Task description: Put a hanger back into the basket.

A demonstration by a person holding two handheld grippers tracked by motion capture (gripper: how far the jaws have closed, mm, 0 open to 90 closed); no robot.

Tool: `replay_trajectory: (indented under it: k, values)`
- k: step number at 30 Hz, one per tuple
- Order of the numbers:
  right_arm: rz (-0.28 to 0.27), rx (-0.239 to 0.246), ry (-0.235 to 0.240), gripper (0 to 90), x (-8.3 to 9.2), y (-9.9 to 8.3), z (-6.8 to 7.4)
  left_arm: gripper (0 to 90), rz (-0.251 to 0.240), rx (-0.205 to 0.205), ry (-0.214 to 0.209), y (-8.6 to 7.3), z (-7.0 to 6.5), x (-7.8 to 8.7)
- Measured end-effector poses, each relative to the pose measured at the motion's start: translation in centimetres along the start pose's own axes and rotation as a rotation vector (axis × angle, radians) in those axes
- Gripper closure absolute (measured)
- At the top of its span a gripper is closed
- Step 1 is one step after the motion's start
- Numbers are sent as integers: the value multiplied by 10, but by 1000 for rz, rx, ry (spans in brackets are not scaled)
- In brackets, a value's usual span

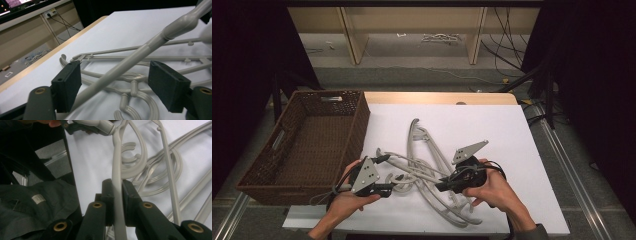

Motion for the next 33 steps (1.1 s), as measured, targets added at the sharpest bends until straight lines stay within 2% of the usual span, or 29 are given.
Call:
replay_trajectory:
  k: [2, 4, 6, 7, 10, 12, 13, 14, 15, 16, 17, 19, 21, 22, 23, 24, 26, 31, 32, 33]
  values:
    - [3, 5, 8, 823, -1, 0, 1, 320, 24, -27, -15, 0, 0, -4]
    - [9, 11, 15, 823, -2, 0, 1, 340, 57, -28, -33, -1, 1, -8]
    - [13, 22, 18, 823, -3, 0, 2, 372, 63, -35, -38, -2, 2, -9]
    - [14, 24, 20, 823, -3, 0, 2, 392, 85, -56, -54, -4, 4, -11]
    - [24, 29, 31, 823, -4, -1, 3, 450, 113, -74, -75, -5, 7, -15]
    - [22, 32, 35, 823, -4, 0, 3, 507, 139, -92, -102, -5, 9, -17]
    - [23, 31, 32, 822, -4, 0, 3, 543, 139, -92, -102, -5, 9, -17]
    - [22, 33, 31, 822, -4, 0, 3, 572, 166, -141, -130, -3, 11, -18]
    - [25, 35, 30, 822, -4, -1, 3, 589, 175, -170, -141, -1, 11, -19]
    - [25, 35, 30, 822, -4, -1, 3, 609, 175, -170, -141, -1, 11, -19]
    - [28, 53, 15, 822, -3, -1, 2, 629, 202, -239, -144, 3, 11, -19]
    - [19, 68, 3, 819, -2, 0, 0, 666, 216, -321, -138, 8, 9, -20]
    - [21, 80, -9, 799, 1, -1, -3, 689, 221, -348, -157, 13, 8, -20]
    - [26, 98, -44, 773, 3, -1, -5, 705, 221, -348, -157, 13, 8, -20]
    - [30, 106, -80, 743, 5, -1, -8, 719, 214, -382, -161, 16, 6, -22]
    - [35, 109, -105, 739, 7, -1, -10, 727, 220, -395, -167, 17, 6, -22]
    - [33, 104, -107, 731, 8, -2, -11, 737, 222, -400, -174, 19, 5, -23]
    - [0, 77, -160, 560, 16, 0, -16, 761, 230, -391, -189, 27, 5, -26]
    - [0, 77, -160, 560, 16, 0, -16, 767, 230, -391, -189, 27, 5, -26]
    - [-5, 48, -215, 434, 20, 1, -18, 774, 224, -355, -193, 31, 7, -26]
Point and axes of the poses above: each handheld gripper's, and its own axes: x roughly backward along the jaws, y roughly out of its top, z roughly to its left, the point moved 3 cm from there along -x, roughly forward along the jaws, and after that the axes turned 4 degrees about x, right-handed, at the moved point
